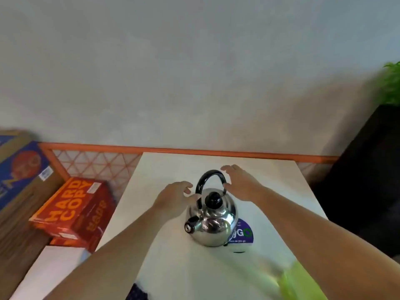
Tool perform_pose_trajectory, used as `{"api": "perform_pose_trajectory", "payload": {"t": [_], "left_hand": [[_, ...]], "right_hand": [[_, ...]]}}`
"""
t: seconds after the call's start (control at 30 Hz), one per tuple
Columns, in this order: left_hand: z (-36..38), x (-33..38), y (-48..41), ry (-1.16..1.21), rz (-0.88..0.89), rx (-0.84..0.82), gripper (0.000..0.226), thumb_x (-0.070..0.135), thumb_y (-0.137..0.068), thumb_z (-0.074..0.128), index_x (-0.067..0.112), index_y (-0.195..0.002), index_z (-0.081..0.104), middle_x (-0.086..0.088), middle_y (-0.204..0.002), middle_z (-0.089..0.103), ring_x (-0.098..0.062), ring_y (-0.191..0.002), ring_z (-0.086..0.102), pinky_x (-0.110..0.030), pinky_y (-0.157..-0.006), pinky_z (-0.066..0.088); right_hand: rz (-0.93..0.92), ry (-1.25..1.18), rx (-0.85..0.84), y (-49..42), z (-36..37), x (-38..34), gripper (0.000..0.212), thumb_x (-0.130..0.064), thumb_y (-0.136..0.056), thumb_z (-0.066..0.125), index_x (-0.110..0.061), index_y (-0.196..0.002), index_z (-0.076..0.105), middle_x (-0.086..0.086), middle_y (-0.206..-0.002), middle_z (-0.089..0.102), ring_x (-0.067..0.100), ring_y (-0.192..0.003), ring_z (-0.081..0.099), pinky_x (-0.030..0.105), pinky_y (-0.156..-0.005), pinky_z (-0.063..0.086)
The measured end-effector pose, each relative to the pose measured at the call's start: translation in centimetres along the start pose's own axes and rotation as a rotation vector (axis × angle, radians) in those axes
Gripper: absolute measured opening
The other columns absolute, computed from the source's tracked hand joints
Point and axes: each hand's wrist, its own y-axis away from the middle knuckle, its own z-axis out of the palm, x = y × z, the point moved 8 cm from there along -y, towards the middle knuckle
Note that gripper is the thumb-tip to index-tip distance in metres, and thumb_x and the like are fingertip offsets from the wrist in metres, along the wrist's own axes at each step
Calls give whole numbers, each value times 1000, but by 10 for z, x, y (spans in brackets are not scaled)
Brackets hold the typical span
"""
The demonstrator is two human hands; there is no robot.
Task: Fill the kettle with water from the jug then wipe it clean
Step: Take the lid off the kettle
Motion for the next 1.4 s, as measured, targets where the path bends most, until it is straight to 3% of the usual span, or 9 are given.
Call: {"api": "perform_pose_trajectory", "payload": {"t": [0.1, 0.27, 0.33, 0.4, 0.5, 0.6, 0.77, 1.0, 1.4], "left_hand": [[13, -1, -9, 44, 0, -75, 40, 58, -78, 63, 30, -106, 63, 17, -89, 66, -1, -77, 64, -23, -68, 46], [24, 4, -8, 112, 86, -77, 18, 50, -82, 64, 34, -75, 59, 20, -68, 66, 4, -60, 62, -10, -52, 38], [26, 6, -8, 152, 109, -84, 18, 45, -85, 63, 30, -77, 60, 10, -69, 67, -2, -62, 64, -17, -57, 45], [28, 8, -6, 160, 125, -103, 23, 42, -88, 59, 20, -83, 61, 1, -72, 68, -13, -67, 66, -35, -67, 54], [28, 7, -5, 128, 130, -116, 24, 39, -92, 54, 16, -88, 60, -5, -76, 67, -20, -71, 65, -44, -72, 53], [24, 7, -2, 108, 129, -104, 21, 36, -94, 52, 17, -95, 61, -2, -79, 67, -19, -72, 64, -40, -70, 52], [19, 15, 18, 53, 167, -108, 16, 37, -94, 50, 25, -93, 60, 8, -77, 66, -1, -66, 59, -21, -61, 40], [32, 24, 61, 18, 160, -142, 14, 36, -94, 51, 27, -93, 60, 4, -84, 67, -15, -79, 63, -30, -73, 49], [54, 28, 112, 14, 158, -135, 13, 33, -94, 53, 22, -94, 61, 5, -75, 60, -10, -68, 55, -23, -61, 38]], "right_hand": [[30, -35, 13, -14, 11, 2, 55, -18, -91, 54, -21, -141, 31, 9, -134, 45, 27, -112, 52, 37, -89, 44], [71, -125, 66, -24, 23, 5, 40, -28, -95, 49, -16, -131, 41, 8, -106, 62, 24, -92, 58, 37, -79, 48], [80, -141, 110, -28, 20, 6, 31, -28, -97, 45, -14, -124, 47, 8, -93, 62, 22, -80, 58, 35, -68, 46], [84, -131, 125, -28, 19, 7, 25, -27, -98, 42, -13, -117, 50, 6, -81, 59, 18, -66, 54, 30, -55, 40], [65, -67, 114, -18, 17, 7, 21, -26, -99, 41, -13, -113, 50, 3, -75, 54, 14, -59, 48, 27, -47, 32], [62, -46, 113, -1, 12, 6, 20, -28, -99, 39, -13, -108, 49, -1, -70, 50, 14, -59, 48, 28, -47, 31], [55, -5, 105, 39, 7, 1, 20, -28, -100, 36, -12, -107, 44, 0, -68, 49, 15, -58, 48, 28, -46, 31], [-6, 9, 77, 99, 19, -6, 26, -20, -98, 41, -16, -123, 35, -7, -65, 43, 9, -54, 43, 26, -44, 27], [-9, -12, 31, 154, 43, 0, 18, -23, -99, 37, -16, -115, 36, 0, -75, 52, 15, -61, 48, 28, -48, 31]]}}
